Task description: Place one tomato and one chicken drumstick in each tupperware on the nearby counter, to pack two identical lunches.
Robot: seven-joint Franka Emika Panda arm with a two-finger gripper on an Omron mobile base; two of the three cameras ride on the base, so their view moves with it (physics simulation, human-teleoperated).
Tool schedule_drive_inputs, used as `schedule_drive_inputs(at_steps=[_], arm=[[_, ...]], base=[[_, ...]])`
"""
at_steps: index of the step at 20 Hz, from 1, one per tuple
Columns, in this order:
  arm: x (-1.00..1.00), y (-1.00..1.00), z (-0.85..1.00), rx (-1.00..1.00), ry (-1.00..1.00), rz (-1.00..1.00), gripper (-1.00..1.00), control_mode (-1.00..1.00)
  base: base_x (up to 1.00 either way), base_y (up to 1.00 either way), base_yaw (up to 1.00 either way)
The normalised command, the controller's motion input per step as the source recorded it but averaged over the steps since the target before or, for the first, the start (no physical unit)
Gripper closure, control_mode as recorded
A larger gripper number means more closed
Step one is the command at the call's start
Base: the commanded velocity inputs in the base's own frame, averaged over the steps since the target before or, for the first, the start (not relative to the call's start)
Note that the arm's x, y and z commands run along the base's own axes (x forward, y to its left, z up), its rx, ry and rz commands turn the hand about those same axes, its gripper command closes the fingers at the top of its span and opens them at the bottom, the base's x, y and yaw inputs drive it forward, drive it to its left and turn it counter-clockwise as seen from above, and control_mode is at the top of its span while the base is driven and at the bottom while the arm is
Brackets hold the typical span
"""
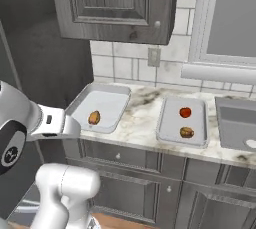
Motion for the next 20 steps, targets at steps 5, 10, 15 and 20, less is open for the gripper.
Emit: schedule_drive_inputs(at_steps=[5, 10, 15, 20], arm=[[0.0, 0.0, 0.0, 0.0, 0.0, 0.0, -1.0, 1.0], [0.0, 0.0, 0.0, 0.0, 0.0, 0.0, -1.0, 1.0], [0.0, 0.0, 0.0, 0.0, 0.0, 0.0, -1.0, 1.0], [0.0, 0.0, 0.0, 0.0, 0.0, 0.0, -1.0, 1.0]], base=[[-1.0, 0.0, 0.05], [-1.0, 0.01, 0.05], [-1.0, 0.11, 0.06], [-0.79, 0.42, 0.05]])
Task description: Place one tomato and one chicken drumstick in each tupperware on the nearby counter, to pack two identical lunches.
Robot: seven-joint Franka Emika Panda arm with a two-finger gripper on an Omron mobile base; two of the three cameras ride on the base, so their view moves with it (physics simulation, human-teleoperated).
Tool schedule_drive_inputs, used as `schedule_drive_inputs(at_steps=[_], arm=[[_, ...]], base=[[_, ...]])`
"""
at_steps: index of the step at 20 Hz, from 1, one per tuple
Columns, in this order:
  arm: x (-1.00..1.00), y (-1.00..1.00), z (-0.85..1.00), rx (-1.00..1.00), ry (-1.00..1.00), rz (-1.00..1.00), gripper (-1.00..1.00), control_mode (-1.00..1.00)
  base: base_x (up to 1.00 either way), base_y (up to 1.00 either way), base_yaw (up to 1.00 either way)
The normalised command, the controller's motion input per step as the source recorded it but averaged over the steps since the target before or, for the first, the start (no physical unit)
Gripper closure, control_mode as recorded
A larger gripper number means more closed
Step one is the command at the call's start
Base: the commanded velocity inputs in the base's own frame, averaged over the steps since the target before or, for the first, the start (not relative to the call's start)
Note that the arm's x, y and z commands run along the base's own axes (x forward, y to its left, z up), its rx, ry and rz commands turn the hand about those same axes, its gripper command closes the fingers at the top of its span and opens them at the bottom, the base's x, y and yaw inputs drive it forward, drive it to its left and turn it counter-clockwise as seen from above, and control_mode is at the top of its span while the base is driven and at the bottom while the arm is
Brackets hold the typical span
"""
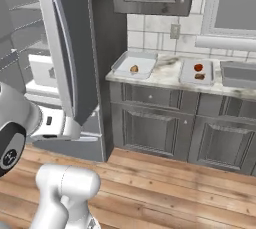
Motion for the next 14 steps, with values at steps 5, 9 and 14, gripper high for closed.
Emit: schedule_drive_inputs(at_steps=[5, 9, 14], arm=[[0.0, 0.0, 0.0, 0.0, 0.0, 0.0, -1.0, 1.0], [0.0, 0.0, 0.0, 0.0, 0.0, 0.0, -1.0, 1.0], [0.0, 0.0, 0.0, 0.0, 0.0, 0.0, -1.0, 1.0]], base=[[-0.05, 1.0, 0.0], [0.05, 1.0, 0.0], [0.05, 1.0, 0.0]])
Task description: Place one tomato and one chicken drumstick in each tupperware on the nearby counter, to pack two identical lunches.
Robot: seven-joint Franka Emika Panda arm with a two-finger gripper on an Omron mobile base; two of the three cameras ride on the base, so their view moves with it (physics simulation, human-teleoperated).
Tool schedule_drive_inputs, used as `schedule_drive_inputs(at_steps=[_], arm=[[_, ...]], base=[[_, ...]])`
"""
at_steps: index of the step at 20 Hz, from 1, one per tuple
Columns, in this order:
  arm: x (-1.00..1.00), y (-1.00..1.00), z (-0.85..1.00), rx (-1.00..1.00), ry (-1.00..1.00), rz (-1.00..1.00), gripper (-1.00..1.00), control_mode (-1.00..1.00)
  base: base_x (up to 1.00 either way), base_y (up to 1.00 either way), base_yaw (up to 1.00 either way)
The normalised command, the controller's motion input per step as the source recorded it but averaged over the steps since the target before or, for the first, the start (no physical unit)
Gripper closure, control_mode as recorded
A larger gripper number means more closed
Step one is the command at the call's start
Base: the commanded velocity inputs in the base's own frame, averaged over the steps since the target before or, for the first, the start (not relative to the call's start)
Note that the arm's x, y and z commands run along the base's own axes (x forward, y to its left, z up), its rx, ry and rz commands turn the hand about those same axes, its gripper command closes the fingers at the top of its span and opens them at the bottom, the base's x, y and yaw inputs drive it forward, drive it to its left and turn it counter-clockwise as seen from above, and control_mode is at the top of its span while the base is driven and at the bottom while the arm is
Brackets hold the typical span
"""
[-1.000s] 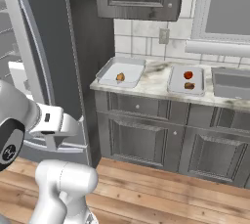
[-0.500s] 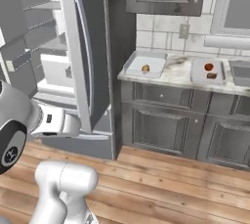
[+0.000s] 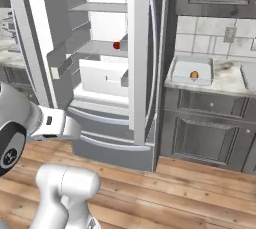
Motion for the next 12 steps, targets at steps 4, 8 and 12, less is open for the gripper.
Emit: schedule_drive_inputs(at_steps=[4, 8, 12], arm=[[0.0, 0.0, 0.0, 0.0, 0.0, 0.0, -1.0, 1.0], [0.0, 0.0, 0.0, 0.0, 0.0, 0.0, -1.0, 1.0], [0.0, 0.0, 0.0, 0.0, 0.0, 0.0, -1.0, 1.0]], base=[[0.17, 1.0, 0.0], [0.19, 0.35, 0.0], [0.22, -0.1, 0.0]])
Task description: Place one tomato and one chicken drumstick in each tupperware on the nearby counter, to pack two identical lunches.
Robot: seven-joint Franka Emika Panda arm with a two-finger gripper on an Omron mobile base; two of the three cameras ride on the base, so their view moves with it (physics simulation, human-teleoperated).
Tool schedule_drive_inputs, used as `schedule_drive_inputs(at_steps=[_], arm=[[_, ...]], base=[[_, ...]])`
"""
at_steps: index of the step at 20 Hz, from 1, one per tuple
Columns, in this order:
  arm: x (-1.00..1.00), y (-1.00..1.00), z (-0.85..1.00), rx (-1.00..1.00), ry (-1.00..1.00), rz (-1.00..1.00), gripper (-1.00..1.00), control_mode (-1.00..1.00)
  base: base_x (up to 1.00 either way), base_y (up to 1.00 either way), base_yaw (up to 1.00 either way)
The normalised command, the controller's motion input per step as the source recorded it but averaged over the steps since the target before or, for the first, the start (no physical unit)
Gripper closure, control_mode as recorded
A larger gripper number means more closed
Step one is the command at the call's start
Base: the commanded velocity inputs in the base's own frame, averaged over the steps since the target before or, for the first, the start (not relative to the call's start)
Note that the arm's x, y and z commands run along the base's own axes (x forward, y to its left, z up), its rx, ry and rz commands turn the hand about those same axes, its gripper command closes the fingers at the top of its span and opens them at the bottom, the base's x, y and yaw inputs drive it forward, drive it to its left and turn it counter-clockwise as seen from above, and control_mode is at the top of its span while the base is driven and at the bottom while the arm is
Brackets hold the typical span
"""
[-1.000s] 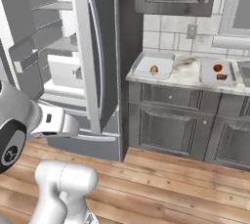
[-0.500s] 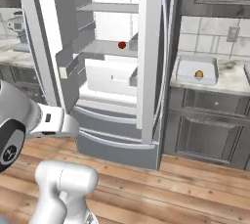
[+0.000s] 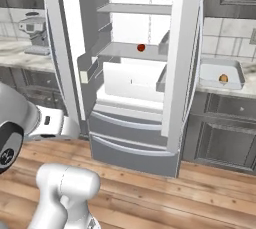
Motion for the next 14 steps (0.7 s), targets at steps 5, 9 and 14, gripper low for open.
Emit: schedule_drive_inputs(at_steps=[5, 9, 14], arm=[[0.0, 0.0, 0.0, 0.0, 0.0, 0.0, -1.0, 1.0], [0.0, 0.0, 0.0, 0.0, 0.0, 0.0, -1.0, 1.0], [0.0, 0.0, 0.0, 0.0, 0.0, 0.0, -1.0, 1.0]], base=[[0.47, -0.23, -0.01], [0.85, -0.05, -0.02], [0.87, -0.02, -0.02]])
